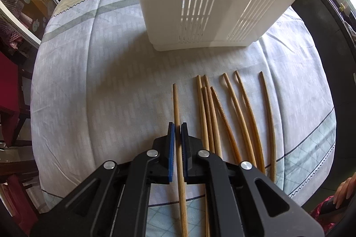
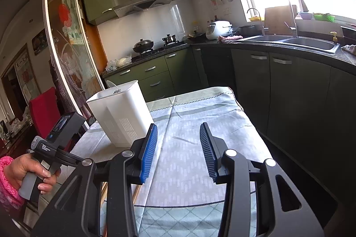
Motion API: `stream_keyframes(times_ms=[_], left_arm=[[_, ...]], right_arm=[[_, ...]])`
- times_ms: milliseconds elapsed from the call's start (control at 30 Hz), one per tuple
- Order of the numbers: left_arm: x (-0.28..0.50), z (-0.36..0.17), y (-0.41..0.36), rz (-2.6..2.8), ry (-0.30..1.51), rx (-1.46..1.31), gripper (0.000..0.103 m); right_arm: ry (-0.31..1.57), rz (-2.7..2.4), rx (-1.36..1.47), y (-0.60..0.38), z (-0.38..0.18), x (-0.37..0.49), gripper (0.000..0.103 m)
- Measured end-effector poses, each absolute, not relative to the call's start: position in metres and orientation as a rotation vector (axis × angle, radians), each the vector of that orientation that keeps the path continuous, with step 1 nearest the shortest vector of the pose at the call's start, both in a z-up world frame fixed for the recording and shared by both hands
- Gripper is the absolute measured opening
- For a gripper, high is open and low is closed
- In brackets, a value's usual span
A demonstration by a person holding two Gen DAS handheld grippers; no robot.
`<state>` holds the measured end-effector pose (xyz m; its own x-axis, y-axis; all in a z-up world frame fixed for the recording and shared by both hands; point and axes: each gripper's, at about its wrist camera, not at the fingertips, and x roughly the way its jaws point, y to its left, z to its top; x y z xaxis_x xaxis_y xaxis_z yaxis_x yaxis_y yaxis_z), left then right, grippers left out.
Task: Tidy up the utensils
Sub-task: 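Lower the left tool onto a wooden chopstick and close on it, then lift the chopstick with the left tool while the right tool grasps another chopstick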
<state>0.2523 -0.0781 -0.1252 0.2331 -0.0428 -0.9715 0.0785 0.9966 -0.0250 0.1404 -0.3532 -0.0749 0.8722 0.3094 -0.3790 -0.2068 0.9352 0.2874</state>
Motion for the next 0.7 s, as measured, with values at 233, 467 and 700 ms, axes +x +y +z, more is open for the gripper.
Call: stream_keyframes(times_ms=[233, 467, 700], left_arm=[[0.224, -0.077, -0.062, -0.087, 1.151, 0.001, 0.006], [0.162, -0.026, -0.041, -0.105, 0.900, -0.018, 0.006], [0.125, -0.003, -0.035, -0.103, 0.740, -0.002, 0.006]], right_arm=[[0.578, 0.346, 0.213, -0.329, -0.082, 0.161, 0.046], [0.917, 0.475, 0.169, -0.286, -0.117, 0.209, 0.046], [1.129, 0.492, 0.047, -0.237, -0.147, 0.243, 0.035]])
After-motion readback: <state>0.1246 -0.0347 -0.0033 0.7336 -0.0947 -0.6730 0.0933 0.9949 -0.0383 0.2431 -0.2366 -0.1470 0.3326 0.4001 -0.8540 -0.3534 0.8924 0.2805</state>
